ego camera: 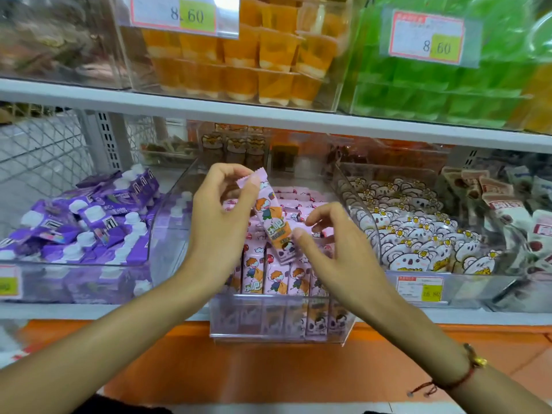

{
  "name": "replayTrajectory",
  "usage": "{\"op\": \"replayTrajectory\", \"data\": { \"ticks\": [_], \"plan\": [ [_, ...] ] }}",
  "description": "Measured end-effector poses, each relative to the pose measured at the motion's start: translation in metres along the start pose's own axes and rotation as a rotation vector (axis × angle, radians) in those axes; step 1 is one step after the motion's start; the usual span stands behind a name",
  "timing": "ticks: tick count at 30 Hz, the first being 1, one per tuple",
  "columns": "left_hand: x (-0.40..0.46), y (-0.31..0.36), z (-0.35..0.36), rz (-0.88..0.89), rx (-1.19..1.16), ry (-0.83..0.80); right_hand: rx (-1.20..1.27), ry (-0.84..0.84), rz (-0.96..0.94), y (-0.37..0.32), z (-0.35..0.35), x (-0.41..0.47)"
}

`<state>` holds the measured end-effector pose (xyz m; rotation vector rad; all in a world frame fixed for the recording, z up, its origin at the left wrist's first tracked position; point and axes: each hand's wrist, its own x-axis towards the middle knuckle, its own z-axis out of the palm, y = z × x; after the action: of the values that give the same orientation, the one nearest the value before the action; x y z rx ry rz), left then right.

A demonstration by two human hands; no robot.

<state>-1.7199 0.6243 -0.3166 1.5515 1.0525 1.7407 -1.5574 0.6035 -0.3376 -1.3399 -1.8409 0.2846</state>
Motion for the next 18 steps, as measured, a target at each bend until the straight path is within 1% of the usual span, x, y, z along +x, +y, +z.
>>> {"op": "replayTrajectory", "data": {
  "ticks": [2, 4, 6, 9, 11, 13, 16, 18],
  "plan": [
    [-0.008, 0.001, 0.001, -0.032, -0.022, -0.054, 0.136, -0.026, 0.062, -0.006, -0.001, 0.000],
    [-0.010, 0.002, 0.001, -0.070, -0.064, -0.079, 0.227, -0.090, 0.070, -0.011, -0.001, 0.001],
    [-0.009, 0.001, 0.000, -0.108, -0.101, -0.090, 0.297, -0.110, 0.077, -0.013, 0.000, 0.003],
    [-0.008, -0.002, -0.003, -0.141, -0.141, -0.097, 0.470, -0.117, 0.212, -0.012, 0.002, 0.005],
    [-0.009, -0.005, -0.003, -0.136, -0.111, -0.128, 0.573, -0.120, 0.324, -0.008, 0.003, 0.006],
    [-0.011, -0.009, -0.001, -0.144, -0.057, -0.197, 0.628, -0.102, 0.401, -0.005, 0.003, 0.008],
    [-0.017, -0.011, 0.003, -0.178, 0.044, -0.303, 0.749, -0.067, 0.435, -0.006, 0.005, 0.010],
    [-0.019, -0.014, 0.006, -0.128, 0.105, -0.339, 0.771, -0.038, 0.433, -0.007, 0.005, 0.009]
  ]
}}
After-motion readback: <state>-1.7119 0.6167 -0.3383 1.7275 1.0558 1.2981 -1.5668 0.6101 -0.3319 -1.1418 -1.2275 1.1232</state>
